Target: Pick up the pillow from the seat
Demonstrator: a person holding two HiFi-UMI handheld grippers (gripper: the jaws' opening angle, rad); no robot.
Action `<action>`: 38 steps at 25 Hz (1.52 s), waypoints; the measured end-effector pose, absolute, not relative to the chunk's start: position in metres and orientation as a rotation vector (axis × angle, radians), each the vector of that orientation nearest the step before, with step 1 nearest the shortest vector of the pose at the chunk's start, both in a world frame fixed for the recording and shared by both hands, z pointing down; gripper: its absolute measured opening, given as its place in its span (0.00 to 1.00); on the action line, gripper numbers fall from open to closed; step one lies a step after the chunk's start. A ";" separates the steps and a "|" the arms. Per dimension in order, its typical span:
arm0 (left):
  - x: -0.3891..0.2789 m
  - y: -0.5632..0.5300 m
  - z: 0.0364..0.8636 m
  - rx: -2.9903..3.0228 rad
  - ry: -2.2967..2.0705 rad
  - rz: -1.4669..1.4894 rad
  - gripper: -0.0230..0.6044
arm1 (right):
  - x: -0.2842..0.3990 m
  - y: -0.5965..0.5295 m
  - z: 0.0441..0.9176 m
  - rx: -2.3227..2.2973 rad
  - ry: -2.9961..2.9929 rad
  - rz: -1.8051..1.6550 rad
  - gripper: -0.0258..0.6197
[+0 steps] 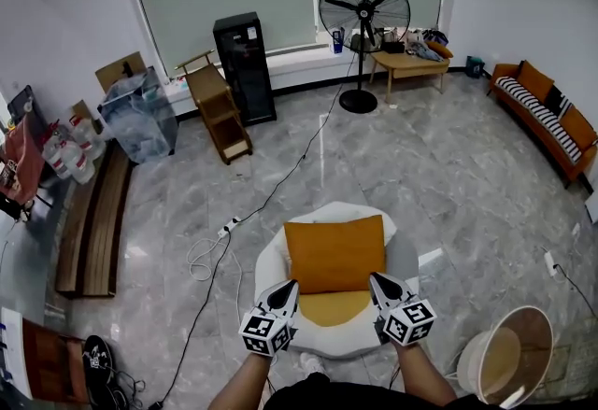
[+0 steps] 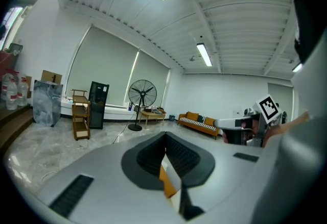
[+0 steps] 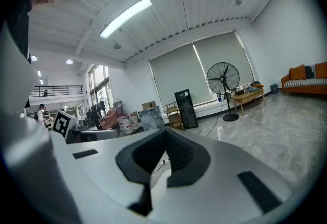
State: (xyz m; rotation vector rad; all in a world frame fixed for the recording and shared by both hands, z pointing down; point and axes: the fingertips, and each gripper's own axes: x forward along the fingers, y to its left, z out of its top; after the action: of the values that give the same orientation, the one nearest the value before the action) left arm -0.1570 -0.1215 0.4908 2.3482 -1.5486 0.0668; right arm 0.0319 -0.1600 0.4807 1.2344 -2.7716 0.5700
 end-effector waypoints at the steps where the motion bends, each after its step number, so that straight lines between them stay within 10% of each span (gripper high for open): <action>1: -0.161 -0.127 0.492 2.345 -1.543 0.068 0.06 | 0.027 -0.165 0.482 1.223 -2.760 0.571 0.05; 38: -0.180 -0.248 0.775 1.942 -1.553 0.312 0.06 | 0.090 -0.307 0.771 1.134 -2.383 0.872 0.05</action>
State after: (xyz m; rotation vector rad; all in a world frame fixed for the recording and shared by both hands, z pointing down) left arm -0.1799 -0.2477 0.7752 1.9418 -1.5528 0.3116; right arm 0.0896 -0.3069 0.7713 1.1337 -2.3828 0.8718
